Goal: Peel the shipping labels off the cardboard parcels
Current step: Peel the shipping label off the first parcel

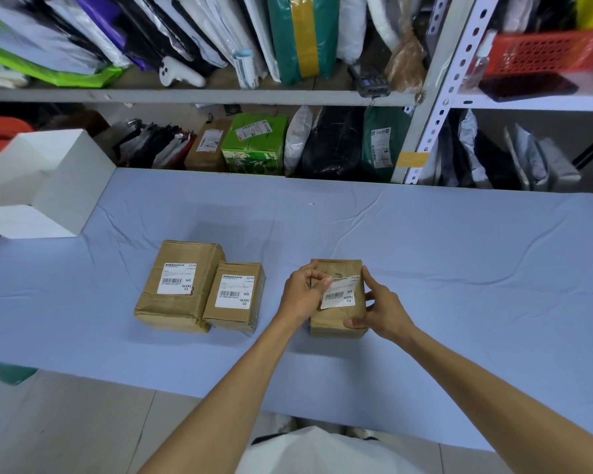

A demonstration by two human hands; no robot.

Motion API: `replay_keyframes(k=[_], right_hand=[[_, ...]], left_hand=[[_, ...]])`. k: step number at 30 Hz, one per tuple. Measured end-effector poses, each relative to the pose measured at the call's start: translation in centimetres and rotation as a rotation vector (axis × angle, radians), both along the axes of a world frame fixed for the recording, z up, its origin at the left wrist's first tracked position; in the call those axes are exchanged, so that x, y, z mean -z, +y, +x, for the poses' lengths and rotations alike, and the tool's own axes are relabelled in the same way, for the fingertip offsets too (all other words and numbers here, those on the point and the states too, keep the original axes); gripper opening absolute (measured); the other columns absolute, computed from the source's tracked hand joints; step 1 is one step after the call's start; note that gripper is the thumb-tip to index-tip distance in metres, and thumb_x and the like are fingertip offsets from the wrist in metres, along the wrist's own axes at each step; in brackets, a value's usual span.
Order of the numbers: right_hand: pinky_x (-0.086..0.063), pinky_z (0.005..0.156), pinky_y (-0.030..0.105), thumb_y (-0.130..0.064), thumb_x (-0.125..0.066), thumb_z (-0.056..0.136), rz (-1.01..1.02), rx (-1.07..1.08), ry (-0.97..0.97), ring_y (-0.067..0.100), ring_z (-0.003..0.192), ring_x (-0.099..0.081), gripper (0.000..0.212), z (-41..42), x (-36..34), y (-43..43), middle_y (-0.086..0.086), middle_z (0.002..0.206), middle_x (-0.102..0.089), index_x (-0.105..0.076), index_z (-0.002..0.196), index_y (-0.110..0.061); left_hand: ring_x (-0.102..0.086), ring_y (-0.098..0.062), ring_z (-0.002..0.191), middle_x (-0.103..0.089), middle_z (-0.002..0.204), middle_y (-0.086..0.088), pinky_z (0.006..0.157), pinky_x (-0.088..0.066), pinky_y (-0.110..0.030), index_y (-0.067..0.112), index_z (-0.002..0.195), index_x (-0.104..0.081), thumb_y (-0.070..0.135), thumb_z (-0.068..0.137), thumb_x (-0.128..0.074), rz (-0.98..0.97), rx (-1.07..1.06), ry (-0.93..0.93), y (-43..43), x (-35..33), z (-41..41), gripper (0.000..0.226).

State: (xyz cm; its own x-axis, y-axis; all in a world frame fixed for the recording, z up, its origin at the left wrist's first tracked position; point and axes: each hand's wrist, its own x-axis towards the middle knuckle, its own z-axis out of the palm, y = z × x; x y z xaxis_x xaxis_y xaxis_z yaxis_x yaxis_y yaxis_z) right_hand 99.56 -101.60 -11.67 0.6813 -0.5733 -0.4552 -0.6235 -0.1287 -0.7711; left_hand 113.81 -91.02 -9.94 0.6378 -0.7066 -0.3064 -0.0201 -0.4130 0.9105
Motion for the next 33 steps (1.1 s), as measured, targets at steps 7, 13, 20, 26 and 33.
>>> replay_keyframes(k=[7,13,20,26,33], right_hand=[[-0.046,0.052,0.013,-0.010,-0.086,0.065,-0.001,-0.004,0.021,0.013,0.087,-0.059,0.118,0.06,0.03,-0.09,0.004,0.122,-0.054,-0.009,0.153,-0.028],[-0.045,0.053,0.013,-0.010,-0.085,0.066,-0.018,-0.013,0.030,0.015,0.088,-0.058,0.118,0.12,0.02,-0.13,0.004,0.123,-0.054,-0.008,0.153,-0.027],[-0.046,0.053,0.013,-0.009,-0.085,0.065,-0.014,-0.012,0.040,0.017,0.092,-0.057,0.118,0.26,0.06,-0.18,0.005,0.124,-0.053,-0.007,0.153,-0.027],[-0.045,0.056,0.013,-0.009,-0.085,0.066,-0.028,-0.016,0.048,0.017,0.094,-0.055,0.118,0.30,0.04,-0.13,0.005,0.124,-0.052,-0.006,0.153,-0.026],[-0.044,0.054,0.013,-0.009,-0.084,0.065,-0.040,-0.015,0.051,0.017,0.094,-0.055,0.118,0.29,0.11,-0.11,0.002,0.117,-0.052,-0.007,0.153,-0.026]], left_hand=[[-0.045,-0.020,0.133,-0.041,0.150,0.000,0.103,-0.040,-0.026,0.018,0.079,-0.064,0.016,0.089,-0.065,0.011,0.005,0.002,-0.08,-0.14,0.05,0.011],[-0.045,-0.020,0.134,-0.041,0.150,0.001,0.109,-0.039,-0.033,0.021,0.074,-0.063,0.016,0.089,-0.065,0.015,0.008,0.015,-0.25,-0.30,-0.01,0.016],[-0.043,-0.019,0.136,-0.042,0.150,-0.001,0.112,-0.036,-0.035,0.023,0.071,-0.063,0.016,0.088,-0.066,0.014,0.009,0.024,-0.32,-0.03,0.12,0.018],[-0.041,-0.020,0.137,-0.041,0.150,-0.002,0.112,-0.036,-0.037,0.022,0.072,-0.063,0.015,0.088,-0.066,0.005,0.010,0.056,-0.33,-0.08,0.08,0.018],[-0.041,-0.018,0.137,-0.044,0.149,-0.002,0.113,-0.034,-0.036,0.021,0.071,-0.065,0.012,0.087,-0.067,-0.007,-0.002,0.075,-0.25,0.34,0.19,0.018]])
